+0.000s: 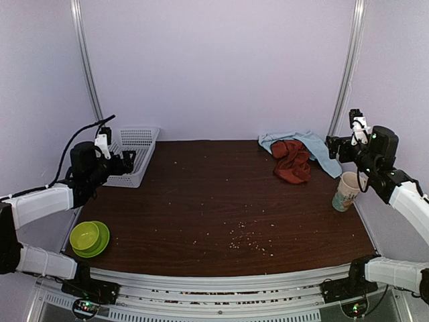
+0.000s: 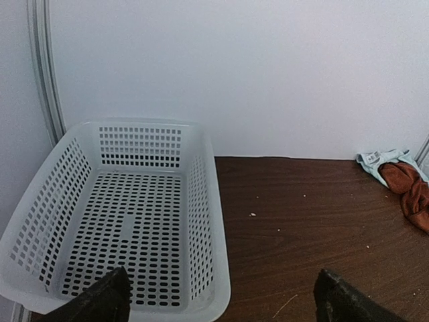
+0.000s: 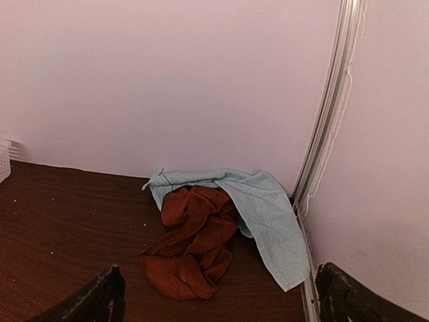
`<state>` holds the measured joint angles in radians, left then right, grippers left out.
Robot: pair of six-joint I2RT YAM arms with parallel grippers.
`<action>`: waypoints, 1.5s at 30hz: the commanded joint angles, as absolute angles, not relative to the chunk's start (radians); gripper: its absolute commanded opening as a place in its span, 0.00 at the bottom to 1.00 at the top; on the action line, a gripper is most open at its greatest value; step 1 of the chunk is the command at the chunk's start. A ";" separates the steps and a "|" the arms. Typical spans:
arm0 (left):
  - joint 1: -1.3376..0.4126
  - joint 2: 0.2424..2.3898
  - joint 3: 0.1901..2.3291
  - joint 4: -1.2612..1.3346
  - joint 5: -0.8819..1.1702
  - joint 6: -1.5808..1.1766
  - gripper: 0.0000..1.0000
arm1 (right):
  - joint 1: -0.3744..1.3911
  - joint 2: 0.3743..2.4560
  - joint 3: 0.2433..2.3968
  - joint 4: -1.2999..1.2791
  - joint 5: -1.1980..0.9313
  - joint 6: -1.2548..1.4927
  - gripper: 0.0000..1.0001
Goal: Roll the towels
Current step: Pick up the towel from the corner of the board.
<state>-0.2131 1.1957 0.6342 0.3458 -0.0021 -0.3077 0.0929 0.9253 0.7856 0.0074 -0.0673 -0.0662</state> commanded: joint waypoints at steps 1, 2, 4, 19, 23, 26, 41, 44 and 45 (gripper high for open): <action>-0.216 1.210 0.657 0.443 0.097 -0.338 0.98 | 0.088 0.945 0.808 -0.033 -0.087 -0.073 1.00; -0.228 1.217 0.655 0.455 0.113 -0.338 0.98 | 0.088 0.953 0.801 -0.024 -0.096 -0.087 1.00; -0.264 1.236 0.663 0.460 0.122 -0.332 0.98 | 0.087 0.966 0.783 -0.001 -0.112 -0.122 1.00; -0.530 1.601 0.952 0.287 0.004 -0.244 0.98 | 0.098 1.534 1.249 -0.263 -0.038 -0.156 1.00; -0.557 1.650 0.961 0.303 -0.006 -0.246 0.98 | 0.109 1.718 1.421 -0.324 0.025 -0.125 0.98; -0.574 1.679 0.966 0.303 0.007 -0.246 0.98 | 0.123 1.860 1.543 -0.357 0.065 -0.100 0.96; -0.619 1.723 0.948 0.317 0.023 -0.277 0.98 | 0.212 2.214 1.724 -0.501 0.211 -0.132 0.89; -0.621 1.724 0.948 0.317 0.021 -0.276 0.98 | 0.209 2.219 1.704 -0.509 0.237 -0.129 0.86; -0.622 1.724 0.949 0.316 0.019 -0.277 0.98 | 0.208 2.221 1.700 -0.512 0.238 -0.128 0.84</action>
<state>-0.6159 1.7184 0.9321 0.2829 0.0154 -0.2661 0.2184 2.2208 1.7100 -0.4847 0.1734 -0.1276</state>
